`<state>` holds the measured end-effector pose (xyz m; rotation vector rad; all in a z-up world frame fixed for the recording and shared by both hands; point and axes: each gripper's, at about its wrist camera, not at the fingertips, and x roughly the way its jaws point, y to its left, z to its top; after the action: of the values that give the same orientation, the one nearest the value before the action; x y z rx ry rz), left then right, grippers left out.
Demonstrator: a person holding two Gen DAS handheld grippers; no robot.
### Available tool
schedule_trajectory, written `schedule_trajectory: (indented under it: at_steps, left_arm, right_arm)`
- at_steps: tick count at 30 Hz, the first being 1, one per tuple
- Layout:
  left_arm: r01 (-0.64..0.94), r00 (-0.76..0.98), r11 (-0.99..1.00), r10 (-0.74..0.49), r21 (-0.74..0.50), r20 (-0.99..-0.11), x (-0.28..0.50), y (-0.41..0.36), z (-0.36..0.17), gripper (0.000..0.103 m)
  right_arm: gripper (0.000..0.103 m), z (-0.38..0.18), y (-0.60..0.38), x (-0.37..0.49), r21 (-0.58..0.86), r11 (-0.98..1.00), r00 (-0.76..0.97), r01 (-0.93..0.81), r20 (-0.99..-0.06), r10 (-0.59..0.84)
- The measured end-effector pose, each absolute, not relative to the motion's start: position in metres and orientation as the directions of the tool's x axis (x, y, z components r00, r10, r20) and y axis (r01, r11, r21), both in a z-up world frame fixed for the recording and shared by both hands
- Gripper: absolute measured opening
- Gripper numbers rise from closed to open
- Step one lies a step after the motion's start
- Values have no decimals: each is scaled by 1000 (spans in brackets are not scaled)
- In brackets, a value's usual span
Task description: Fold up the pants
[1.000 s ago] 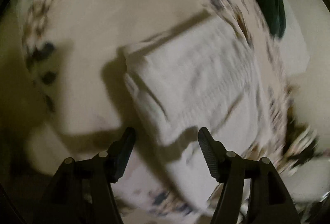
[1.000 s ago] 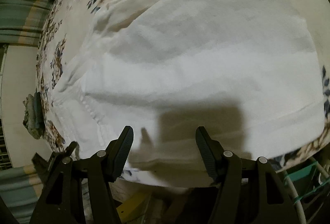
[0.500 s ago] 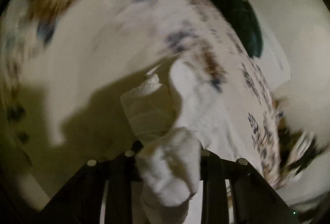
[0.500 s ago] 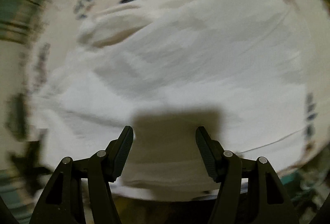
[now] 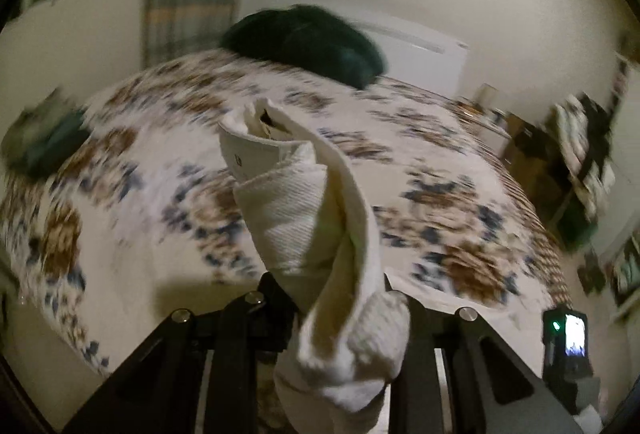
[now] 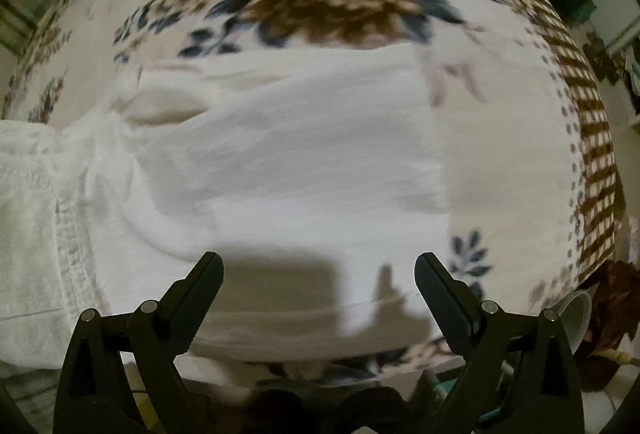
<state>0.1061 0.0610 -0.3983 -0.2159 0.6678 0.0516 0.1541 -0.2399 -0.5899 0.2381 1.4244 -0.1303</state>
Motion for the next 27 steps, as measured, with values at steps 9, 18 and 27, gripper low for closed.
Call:
schedule_trajectory:
  at_steps: [9,18,27]
  left_arm:
    - [171,734,972,-237,-164,-637,105,-104,-405,20]
    - [250,478,967,-160,-41,-863,138,-240,-520,24]
    - [268,367,940,-303,-212,-880,131,-229,-492,92]
  right_arm:
    - [98,-589,-387,112,101,914,130,392,-990,54]
    - [98,-600,-509,66,76,849,104,522,-994,25]
    - [98,-584,-563,70,370,785,261,497,-926,272]
